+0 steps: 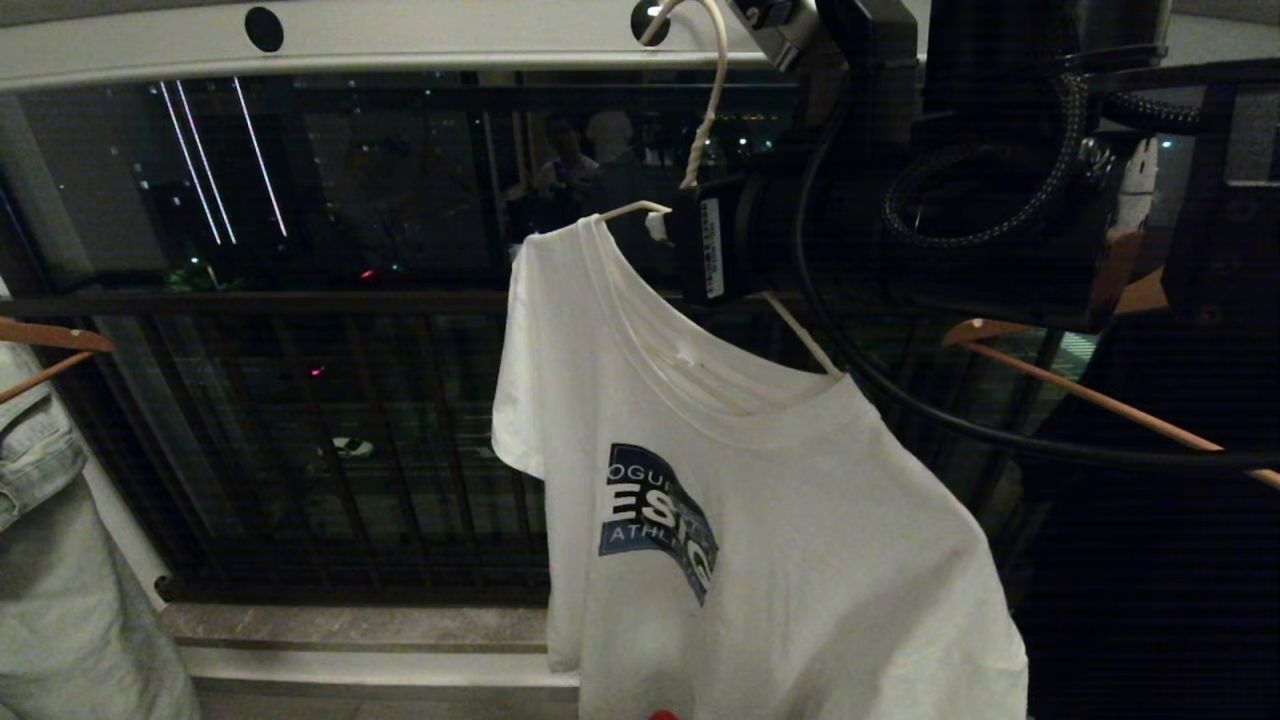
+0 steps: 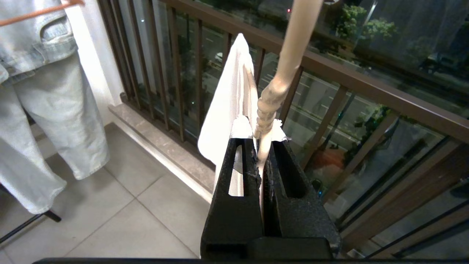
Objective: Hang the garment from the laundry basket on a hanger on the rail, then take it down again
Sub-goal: Take the clothes off the clothes rack
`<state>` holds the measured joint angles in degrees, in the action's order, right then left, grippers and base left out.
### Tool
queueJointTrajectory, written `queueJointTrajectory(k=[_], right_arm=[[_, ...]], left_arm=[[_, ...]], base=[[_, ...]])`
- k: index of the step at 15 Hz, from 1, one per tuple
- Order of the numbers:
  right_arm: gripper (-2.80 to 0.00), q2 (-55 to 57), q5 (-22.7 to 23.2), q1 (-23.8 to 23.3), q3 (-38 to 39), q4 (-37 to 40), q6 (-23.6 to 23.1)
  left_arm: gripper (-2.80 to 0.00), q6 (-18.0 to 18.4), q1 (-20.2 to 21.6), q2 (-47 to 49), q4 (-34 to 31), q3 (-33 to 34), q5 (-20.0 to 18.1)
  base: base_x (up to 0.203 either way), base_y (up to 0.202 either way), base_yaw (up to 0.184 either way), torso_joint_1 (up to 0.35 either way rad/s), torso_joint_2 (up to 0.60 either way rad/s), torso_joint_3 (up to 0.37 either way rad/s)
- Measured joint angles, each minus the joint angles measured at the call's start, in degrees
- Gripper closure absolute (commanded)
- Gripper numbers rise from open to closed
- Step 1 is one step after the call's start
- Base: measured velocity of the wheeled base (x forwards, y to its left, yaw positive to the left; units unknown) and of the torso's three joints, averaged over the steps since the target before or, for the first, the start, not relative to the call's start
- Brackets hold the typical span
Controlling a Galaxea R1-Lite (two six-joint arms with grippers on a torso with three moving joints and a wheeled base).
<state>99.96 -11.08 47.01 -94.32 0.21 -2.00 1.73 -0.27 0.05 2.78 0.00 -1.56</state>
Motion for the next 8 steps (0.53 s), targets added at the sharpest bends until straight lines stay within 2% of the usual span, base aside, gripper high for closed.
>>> queueJointTrajectory(k=[8], right_arm=[[0.00,-1.45,-0.53,1.76,0.00,0.01,-1.33]], left_arm=[[0.00,0.02,0.00,0.00,0.00,0.00,-0.01]], base=[[0.000,0.000,0.000,0.000,0.00,0.000]])
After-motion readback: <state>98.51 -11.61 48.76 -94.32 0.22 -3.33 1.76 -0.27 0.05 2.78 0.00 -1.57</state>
